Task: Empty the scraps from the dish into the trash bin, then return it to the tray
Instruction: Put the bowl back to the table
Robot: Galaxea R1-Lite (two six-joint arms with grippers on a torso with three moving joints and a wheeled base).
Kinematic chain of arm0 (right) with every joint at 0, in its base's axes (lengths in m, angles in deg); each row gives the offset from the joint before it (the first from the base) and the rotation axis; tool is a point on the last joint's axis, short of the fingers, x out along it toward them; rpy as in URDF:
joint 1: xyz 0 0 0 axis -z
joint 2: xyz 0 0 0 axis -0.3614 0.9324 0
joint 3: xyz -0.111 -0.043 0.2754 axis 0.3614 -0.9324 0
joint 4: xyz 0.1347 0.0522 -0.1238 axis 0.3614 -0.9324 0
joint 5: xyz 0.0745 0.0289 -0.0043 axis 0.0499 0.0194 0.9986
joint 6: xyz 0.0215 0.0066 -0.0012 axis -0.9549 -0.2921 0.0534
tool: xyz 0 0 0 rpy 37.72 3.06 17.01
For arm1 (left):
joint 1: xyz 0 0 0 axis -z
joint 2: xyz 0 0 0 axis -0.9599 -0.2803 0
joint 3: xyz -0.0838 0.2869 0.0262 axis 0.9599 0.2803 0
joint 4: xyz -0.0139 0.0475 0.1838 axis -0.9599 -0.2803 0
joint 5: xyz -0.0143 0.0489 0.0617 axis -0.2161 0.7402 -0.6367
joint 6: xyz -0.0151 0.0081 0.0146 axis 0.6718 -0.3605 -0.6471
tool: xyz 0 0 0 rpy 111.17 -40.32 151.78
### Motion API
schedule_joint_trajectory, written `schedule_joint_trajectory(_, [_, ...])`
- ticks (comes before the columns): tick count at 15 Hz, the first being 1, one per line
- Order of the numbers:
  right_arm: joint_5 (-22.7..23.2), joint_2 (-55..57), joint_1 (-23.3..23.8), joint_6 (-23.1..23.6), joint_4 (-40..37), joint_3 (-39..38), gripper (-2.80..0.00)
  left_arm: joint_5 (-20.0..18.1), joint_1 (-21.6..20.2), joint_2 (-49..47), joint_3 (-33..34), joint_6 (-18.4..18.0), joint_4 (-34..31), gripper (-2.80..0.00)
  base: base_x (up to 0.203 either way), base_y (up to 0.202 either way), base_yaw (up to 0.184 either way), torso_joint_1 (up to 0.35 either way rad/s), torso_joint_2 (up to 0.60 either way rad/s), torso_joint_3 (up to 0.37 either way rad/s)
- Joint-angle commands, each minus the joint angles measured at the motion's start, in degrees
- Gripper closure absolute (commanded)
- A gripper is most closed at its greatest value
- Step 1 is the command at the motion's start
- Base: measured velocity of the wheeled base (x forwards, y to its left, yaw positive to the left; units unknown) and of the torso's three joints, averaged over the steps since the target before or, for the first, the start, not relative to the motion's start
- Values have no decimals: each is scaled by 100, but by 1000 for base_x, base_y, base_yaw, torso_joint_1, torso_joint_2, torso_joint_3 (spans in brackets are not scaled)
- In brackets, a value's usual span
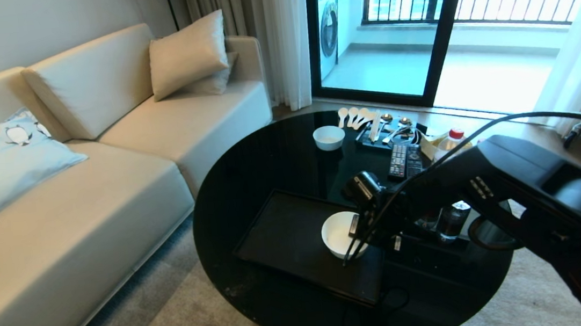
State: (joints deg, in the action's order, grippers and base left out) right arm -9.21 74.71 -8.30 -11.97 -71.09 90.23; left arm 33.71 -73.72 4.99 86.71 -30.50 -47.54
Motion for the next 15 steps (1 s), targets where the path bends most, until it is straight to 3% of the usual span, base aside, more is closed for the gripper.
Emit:
schedule_joint_trajectory(1, [-6, -10, -4, -28, -9, 1, 0, 2, 0, 2, 0, 5, 4, 0, 0, 0, 0, 0, 0, 0])
schedule_joint_trajectory(2, [-6, -10, -4, -19, -9, 1, -280, 2, 0, 2, 0, 5, 4, 0, 0, 0, 0, 0, 0, 0])
schedule_joint_trajectory(8, [-28, -191, -9, -17, -50, -17, -280, 2, 0, 2, 0, 5, 4, 0, 0, 0, 0, 0, 0, 0])
schedule_joint_trajectory(13, [-67, -1148, -13, 53, -125, -168, -280, 2, 0, 2, 0, 5, 4, 0, 0, 0, 0, 0, 0, 0])
schedule_joint_trajectory(15, [-276, -1676, -18, 215, -328, -325, -280, 2, 0, 2, 0, 5, 4, 0, 0, 0, 0, 0, 0, 0])
